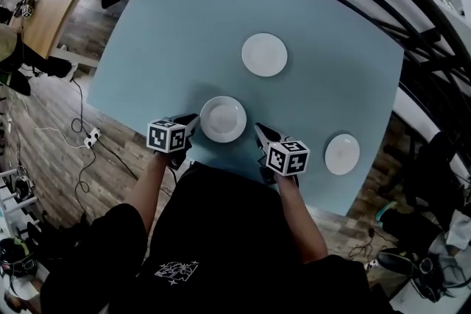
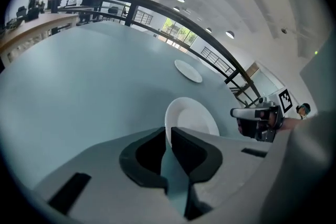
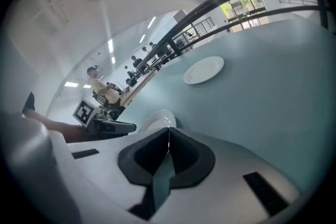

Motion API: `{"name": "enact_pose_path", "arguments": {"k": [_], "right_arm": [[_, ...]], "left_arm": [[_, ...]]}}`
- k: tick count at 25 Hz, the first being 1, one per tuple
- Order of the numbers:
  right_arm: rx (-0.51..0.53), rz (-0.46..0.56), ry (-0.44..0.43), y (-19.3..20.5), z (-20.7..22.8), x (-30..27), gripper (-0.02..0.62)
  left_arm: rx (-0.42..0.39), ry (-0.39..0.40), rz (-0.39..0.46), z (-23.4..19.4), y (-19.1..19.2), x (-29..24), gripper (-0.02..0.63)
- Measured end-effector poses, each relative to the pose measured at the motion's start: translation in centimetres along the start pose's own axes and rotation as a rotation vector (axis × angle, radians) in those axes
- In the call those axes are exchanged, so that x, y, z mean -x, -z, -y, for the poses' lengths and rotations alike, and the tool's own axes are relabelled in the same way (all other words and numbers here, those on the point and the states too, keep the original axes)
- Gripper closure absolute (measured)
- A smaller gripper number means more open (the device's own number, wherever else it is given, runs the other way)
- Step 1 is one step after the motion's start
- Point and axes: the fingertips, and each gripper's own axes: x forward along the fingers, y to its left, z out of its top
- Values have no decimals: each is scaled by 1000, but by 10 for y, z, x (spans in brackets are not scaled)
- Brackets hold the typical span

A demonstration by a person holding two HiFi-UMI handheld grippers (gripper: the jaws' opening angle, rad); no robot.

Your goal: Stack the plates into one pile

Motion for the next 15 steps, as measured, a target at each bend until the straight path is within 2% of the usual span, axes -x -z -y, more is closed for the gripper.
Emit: {"name": "enact_pose_path", "arguments": {"k": [5,6,7,8,15], "right_arm": [[-119,-83,-67,16,-3,-15,583],[-139,-99,-79,19,-4,-18,563],[-165,-114,-94,22,-5,-20,497],[-195,-126,-109,24,-5,-23,461],[-329,-194,-126,39,-5,-35,442]], "left_arm": [[88,50,-27,-7,6,-2,535],[103,61,-35,-8,8,-3,527],[120,74,-42,-8,9,-4,523],[138,89,-48,-8,10,-6,520],[226,155,-82,-6,11,-13,517]]}}
